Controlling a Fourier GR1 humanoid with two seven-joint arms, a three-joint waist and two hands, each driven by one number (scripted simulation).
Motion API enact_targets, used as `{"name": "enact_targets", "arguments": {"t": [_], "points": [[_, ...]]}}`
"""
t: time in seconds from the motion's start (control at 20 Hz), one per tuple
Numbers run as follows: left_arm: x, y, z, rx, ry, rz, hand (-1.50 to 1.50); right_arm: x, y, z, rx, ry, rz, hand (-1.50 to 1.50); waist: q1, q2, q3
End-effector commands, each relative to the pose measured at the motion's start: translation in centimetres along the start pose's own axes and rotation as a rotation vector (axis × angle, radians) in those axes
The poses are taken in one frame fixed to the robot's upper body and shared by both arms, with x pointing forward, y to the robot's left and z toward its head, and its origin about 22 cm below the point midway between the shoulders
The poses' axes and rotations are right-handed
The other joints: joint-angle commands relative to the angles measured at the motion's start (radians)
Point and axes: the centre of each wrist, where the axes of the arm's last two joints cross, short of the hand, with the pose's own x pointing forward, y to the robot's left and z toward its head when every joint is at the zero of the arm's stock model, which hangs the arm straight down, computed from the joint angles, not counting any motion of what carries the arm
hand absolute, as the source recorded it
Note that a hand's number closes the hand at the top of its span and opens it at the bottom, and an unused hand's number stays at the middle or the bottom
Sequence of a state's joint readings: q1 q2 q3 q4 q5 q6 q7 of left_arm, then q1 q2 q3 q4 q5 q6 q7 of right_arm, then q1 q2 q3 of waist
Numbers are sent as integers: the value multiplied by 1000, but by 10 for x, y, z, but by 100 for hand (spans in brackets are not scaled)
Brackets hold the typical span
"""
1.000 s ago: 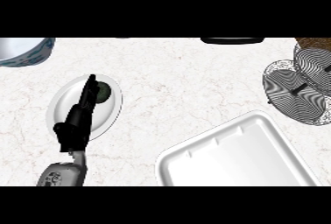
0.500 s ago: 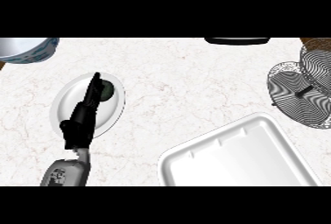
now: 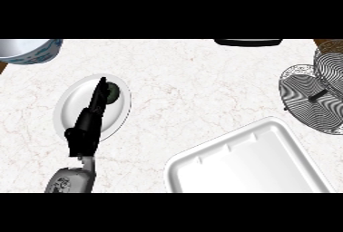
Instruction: Pick the cupcake from the tray and place it in the tiered basket
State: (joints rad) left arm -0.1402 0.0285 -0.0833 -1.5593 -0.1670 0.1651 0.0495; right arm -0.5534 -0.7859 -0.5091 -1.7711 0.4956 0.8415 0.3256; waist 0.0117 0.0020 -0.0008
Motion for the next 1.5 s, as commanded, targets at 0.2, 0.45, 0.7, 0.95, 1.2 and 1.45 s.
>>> {"name": "enact_targets", "arguments": {"t": [0.2, 0.45, 0.7, 0.95, 1.2, 1.45], "points": [[0, 9, -9, 7, 6, 3, 0, -16, 17, -42, -28, 12, 90, 150, -2, 1, 1], [1, 9, -13, 6, -13, 11, 0, -52, 38, -70, -9, 37, 115, 150, 8, 4, 1], [9, -5, -10, 4, -1, -6, 0, -48, 57, -86, 74, 145, -178, -150, 3, 0, 1], [7, 10, 7, -7, -4, 11, 0, -70, 66, -92, 53, 125, -352, -150, 6, -2, 1], [-8, 16, 4, 19, -6, 4, 0, -112, 31, -74, -131, 189, -576, -150, -5, -1, 1], [-8, 10, -5, 16, -4, -5, 0, -152, 3, -52, -201, 346, -649, -150, -12, 2, 1]]}}
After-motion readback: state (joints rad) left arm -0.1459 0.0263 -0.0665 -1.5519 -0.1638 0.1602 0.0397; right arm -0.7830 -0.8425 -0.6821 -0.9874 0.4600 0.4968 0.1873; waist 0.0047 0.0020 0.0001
